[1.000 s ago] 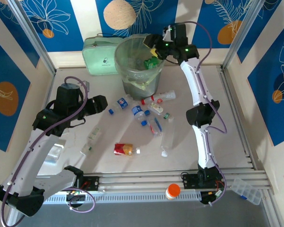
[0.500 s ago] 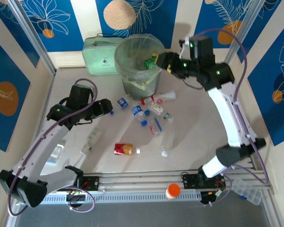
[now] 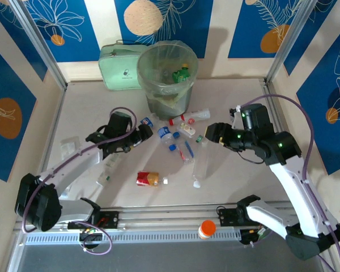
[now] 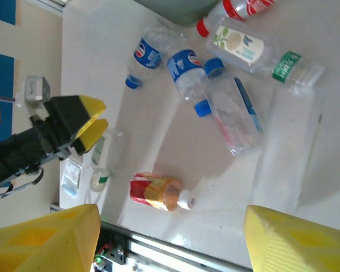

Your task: Put the plastic bottles in the bin

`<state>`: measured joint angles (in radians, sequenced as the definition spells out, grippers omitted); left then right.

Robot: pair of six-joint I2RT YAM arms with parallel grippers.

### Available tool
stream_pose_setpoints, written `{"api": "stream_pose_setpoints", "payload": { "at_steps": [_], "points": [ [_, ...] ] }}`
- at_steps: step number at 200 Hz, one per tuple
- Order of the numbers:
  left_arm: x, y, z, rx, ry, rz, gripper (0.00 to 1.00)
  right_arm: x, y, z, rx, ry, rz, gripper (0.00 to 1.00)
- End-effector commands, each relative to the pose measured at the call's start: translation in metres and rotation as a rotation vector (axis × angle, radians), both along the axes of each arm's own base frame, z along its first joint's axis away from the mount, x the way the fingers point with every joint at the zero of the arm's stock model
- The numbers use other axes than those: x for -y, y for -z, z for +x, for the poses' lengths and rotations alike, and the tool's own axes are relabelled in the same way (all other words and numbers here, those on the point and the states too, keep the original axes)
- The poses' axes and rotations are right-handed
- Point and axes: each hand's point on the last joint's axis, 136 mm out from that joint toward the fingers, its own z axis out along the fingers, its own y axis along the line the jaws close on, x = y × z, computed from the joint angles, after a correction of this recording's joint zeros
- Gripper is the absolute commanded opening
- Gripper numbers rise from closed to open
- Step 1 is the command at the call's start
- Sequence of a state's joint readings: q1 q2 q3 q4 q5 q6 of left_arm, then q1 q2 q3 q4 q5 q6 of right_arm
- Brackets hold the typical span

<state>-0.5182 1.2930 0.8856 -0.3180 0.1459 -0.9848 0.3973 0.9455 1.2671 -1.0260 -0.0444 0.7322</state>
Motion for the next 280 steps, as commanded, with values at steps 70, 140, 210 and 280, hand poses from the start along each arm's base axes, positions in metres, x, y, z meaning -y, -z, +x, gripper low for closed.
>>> {"api": "stream_pose_setpoints", "payload": {
  "at_steps": [70,140,210,280],
  "points": [
    [0.065,0.022,0.047,0.049,-0.053,-0.024,0.97,0.015,0.003,-0.020,-0.015,-0.007,-0.022,0.68],
    [0.077,0.063,0.076,-0.024,-0.112,0.043,0.95,0.030,-0.008,-0.021,0.012,0.025,-0.003,0.69],
    [0.079,0.097,0.079,-0.085,-0.102,0.099,0.88,0.029,-0.008,-0.018,0.020,0.016,-0.008,0.69],
    [0.068,0.112,0.085,-0.095,-0.058,0.239,0.73,0.030,-0.008,-0.015,0.017,0.020,-0.021,0.69]
  ]
}}
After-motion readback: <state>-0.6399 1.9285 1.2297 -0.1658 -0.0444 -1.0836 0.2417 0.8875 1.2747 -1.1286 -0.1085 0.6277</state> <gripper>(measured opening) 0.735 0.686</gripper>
